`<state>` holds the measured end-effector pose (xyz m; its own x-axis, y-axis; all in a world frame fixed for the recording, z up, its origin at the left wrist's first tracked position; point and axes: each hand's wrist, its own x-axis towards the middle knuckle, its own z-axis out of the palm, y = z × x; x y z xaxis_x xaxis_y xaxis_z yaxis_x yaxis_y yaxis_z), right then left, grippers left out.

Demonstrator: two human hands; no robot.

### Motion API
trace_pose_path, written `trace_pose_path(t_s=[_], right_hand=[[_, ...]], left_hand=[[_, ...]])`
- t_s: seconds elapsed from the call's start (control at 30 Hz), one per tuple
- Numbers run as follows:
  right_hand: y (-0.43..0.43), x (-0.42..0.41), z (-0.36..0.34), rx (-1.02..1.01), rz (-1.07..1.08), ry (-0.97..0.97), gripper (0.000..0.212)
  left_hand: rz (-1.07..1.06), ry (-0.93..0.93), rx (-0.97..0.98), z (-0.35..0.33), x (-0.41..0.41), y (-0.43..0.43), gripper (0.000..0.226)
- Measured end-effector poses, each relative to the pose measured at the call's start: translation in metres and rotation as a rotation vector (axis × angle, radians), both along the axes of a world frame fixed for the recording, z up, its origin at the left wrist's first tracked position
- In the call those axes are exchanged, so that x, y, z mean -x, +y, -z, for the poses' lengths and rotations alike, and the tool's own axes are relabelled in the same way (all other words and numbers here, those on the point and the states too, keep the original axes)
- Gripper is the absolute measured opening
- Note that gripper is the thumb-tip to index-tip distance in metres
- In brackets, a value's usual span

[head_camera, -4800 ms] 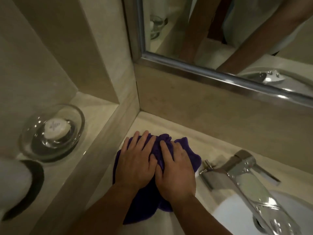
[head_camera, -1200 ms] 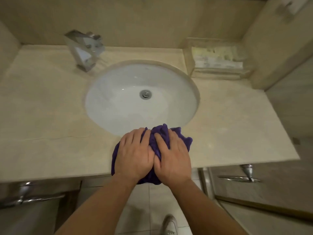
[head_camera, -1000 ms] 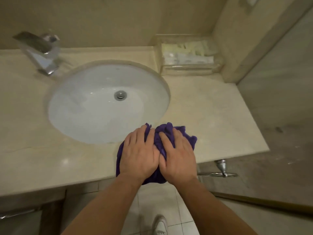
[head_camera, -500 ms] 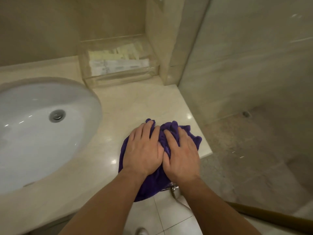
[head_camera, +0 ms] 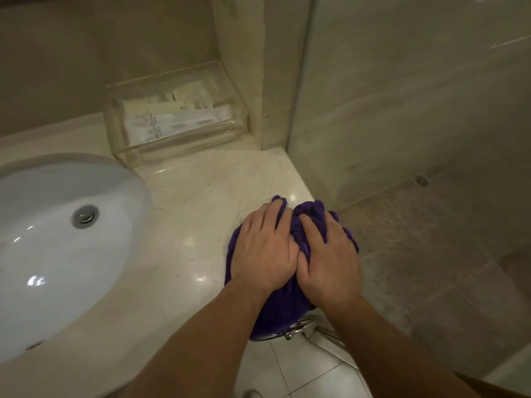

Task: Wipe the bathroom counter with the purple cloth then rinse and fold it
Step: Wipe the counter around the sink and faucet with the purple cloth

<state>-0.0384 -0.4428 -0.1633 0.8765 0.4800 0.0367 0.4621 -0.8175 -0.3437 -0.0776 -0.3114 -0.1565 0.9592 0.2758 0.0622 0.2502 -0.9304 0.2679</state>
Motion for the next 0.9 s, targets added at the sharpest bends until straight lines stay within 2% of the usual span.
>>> trace_pose_path(t_s=[0.37,0.63,0.9], right_hand=[[0.063,0.024,-0.008,-0.032,-0.303,0.052,0.054],[0.127,0.095,-0.007,0.009,-0.474,0.083,0.056],[0.183,0.19,-0.012,-0.001,-0.567,0.085,0.053]], left_hand=[[-0.234,-0.045,0.007,0.004,0.065,0.048,0.054],[-0.431,-0.059,-0.04,0.006,0.153,0.095,0.051],[-0.516,-0.096,-0.016,0.004,0.256,0.14,0.047]])
